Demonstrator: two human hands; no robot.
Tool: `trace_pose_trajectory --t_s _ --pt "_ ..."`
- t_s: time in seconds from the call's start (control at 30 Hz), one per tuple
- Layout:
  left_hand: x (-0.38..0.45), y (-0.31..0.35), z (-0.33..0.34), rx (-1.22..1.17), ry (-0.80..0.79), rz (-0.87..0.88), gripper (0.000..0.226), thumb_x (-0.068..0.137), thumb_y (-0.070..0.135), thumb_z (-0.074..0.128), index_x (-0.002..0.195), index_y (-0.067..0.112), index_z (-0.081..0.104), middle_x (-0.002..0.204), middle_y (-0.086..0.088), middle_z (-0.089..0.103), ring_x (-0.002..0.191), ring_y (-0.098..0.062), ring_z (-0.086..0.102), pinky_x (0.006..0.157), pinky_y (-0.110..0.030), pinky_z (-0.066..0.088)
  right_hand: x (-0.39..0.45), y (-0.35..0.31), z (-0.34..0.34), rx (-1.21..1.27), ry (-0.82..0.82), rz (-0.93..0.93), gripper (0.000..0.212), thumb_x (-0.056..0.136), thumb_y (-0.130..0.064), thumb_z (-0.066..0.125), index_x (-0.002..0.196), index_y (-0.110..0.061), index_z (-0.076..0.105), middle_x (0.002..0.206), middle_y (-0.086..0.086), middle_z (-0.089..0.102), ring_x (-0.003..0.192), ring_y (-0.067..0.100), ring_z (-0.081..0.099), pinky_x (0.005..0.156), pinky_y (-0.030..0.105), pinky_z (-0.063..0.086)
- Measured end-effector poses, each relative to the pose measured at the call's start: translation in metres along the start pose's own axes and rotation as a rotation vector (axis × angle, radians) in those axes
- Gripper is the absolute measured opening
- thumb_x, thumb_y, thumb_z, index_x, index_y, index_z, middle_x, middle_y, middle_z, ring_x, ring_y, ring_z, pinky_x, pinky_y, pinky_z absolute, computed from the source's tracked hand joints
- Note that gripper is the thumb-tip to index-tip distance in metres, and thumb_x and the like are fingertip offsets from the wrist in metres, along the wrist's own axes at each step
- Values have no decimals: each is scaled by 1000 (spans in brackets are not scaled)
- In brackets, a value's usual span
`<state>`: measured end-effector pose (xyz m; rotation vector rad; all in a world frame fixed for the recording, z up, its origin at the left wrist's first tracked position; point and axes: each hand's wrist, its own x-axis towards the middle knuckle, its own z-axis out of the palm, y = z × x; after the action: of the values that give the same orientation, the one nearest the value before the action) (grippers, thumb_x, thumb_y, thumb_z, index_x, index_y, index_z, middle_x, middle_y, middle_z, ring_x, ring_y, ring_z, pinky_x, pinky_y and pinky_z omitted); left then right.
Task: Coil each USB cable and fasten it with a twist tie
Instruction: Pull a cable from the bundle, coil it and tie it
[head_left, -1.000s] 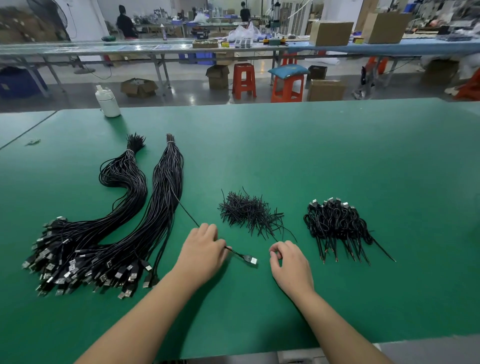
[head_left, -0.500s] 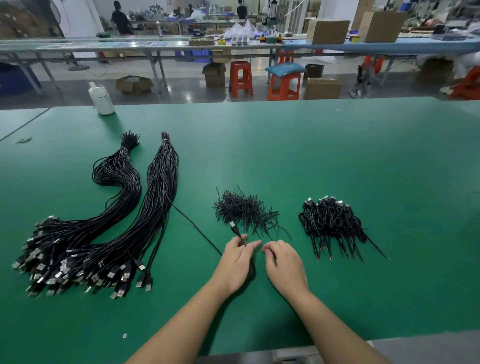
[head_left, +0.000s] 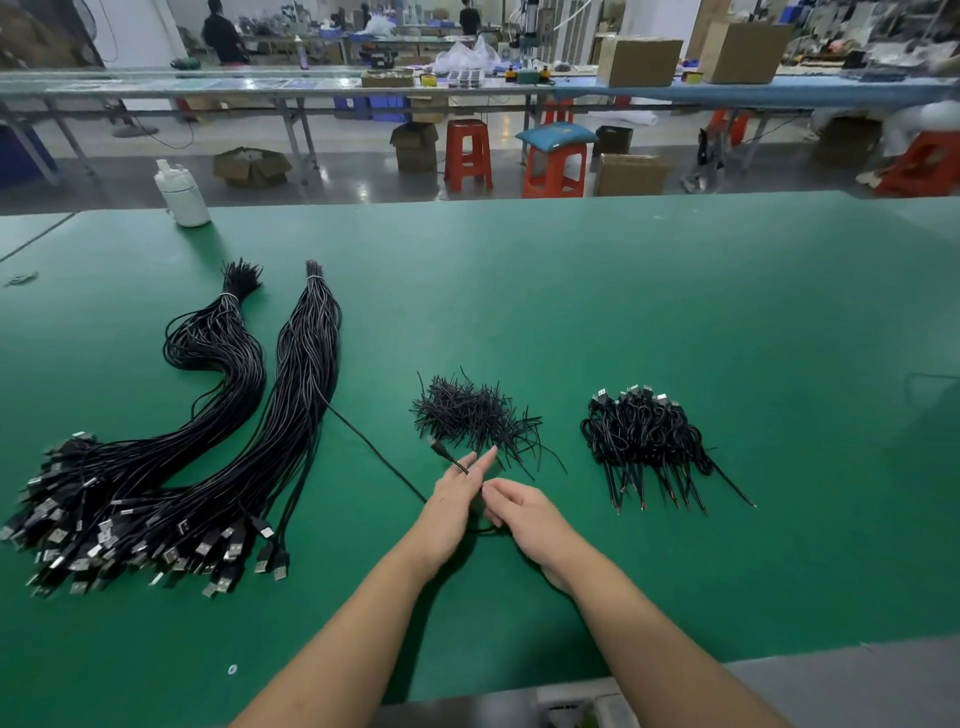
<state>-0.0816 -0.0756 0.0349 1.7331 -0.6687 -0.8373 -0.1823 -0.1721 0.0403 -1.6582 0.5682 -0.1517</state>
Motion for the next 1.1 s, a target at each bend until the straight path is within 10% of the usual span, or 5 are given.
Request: trace_pose_trajectory --t_s 0.57,0.77,0.87,0.97,1.1 --pt "-2 23 -1 -139 154 -73 36 100 31 34 111 36 68 119 17 66 122 -5 54 107 -29 34 -4 7 4 -20 -28 -12 33 104 -26 47 76 -22 62 58 -12 42 62 11 37 60 26 30" --pt "3 44 -5 -168 337 94 39 102 30 33 112 33 70 105 36 66 106 24 51 94 -11 30 -1 9 1 6 -39 19 46 106 -36 40 66 -19 55 74 -5 60 80 15 55 88 30 40" --pt "16 56 -15 -532 417 110 39 105 24 30 111 17 68 113 6 73 113 -3 63 103 -25 42 0 10 -1 26 -51 64 48 106 -36 39 64 -21 53 89 -4 71 106 20 61 92 19 39" --pt "19 71 -39 -1068 170 36 46 106 27 31 106 -2 66 110 -22 71 101 -30 71 82 -38 60 1 11 -3 42 -54 64 50 105 -40 41 60 -24 54 81 -5 71 99 15 64 89 21 37" --pt "-2 78 -61 -643 -552 -152 45 100 30 39 96 2 74 91 -17 75 68 -23 74 56 -28 59 2 13 -9 74 -52 34 47 100 -50 48 61 -25 55 60 -5 46 63 13 40 72 32 31"
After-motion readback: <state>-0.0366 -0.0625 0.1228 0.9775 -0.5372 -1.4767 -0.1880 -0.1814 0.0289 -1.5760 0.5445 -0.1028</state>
